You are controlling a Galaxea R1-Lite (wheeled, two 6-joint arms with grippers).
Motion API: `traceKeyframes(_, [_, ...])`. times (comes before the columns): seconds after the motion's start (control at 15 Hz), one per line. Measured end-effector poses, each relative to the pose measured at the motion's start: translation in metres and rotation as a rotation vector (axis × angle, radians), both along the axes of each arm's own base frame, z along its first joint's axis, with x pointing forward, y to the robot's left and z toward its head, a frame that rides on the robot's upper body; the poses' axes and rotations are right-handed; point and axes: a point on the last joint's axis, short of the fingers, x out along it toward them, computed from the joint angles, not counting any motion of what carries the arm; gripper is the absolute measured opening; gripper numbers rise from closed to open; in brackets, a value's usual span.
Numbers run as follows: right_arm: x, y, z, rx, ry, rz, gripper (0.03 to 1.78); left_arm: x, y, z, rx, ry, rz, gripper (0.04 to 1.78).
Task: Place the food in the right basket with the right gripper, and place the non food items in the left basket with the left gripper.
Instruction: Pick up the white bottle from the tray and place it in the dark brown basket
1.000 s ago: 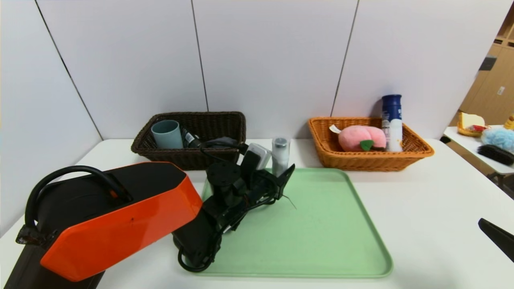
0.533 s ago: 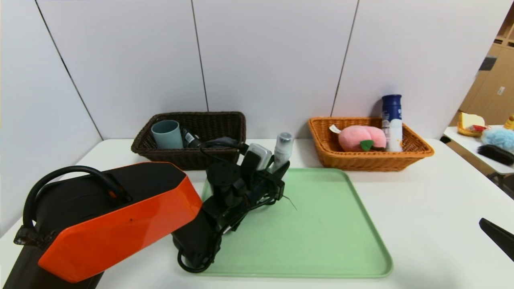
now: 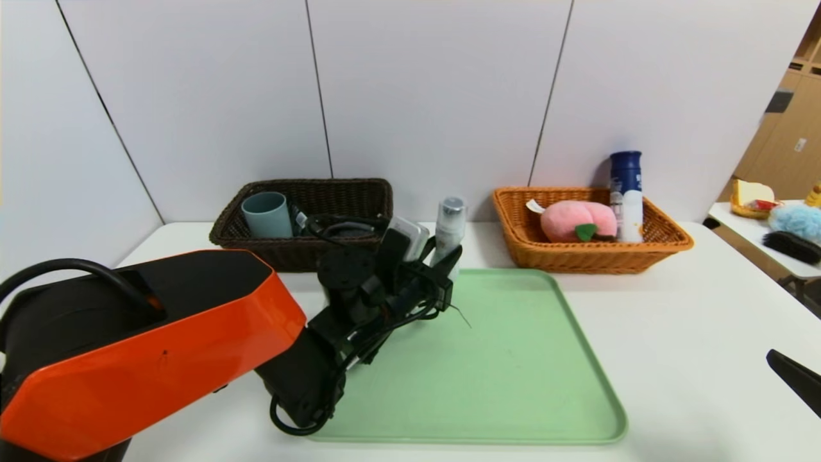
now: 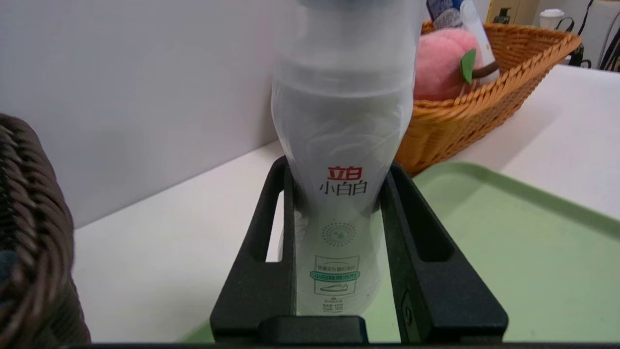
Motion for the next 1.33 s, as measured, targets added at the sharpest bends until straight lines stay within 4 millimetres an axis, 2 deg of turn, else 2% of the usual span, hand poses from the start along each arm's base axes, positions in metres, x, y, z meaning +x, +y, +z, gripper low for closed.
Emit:
traceKeyframes(0.2, [-0.001, 0.0, -0.001, 0.0, 0.001, 0.0, 1.7, -0.008, 0.007, 0.03, -0.035, -0.052, 0.001, 0.54])
traceKeyframes(0.33, [-0.001, 0.0, -0.001, 0.002, 0.0, 0.012, 1.7, -0.009, 0.02, 0.052, -0.031, -0.081, 0.027, 0.54])
traceKeyframes(0.47, [-0.001, 0.001, -0.001, 0.002, -0.004, 0.021, 1.7, -0.002, 0.043, 0.073, -0.017, -0.081, 0.08, 0.54])
traceKeyframes(0.8, [-0.002, 0.001, -0.001, 0.001, -0.007, 0.024, 1.7, 0.025, 0.115, 0.111, 0.073, 0.003, 0.211, 0.54])
traceKeyframes(0.93, [-0.003, 0.001, -0.001, 0.002, -0.01, 0.032, 1.7, 0.038, 0.137, 0.119, 0.113, 0.066, 0.274, 0.54])
traceKeyframes(1.07, [-0.004, 0.001, 0.0, 0.001, -0.015, 0.032, 1.7, 0.053, 0.151, 0.118, 0.138, 0.118, 0.319, 0.54])
traceKeyframes(1.33, [-0.007, 0.002, -0.003, 0.004, 0.003, 0.031, 1.7, 0.084, 0.156, 0.106, 0.168, 0.121, 0.379, 0.54])
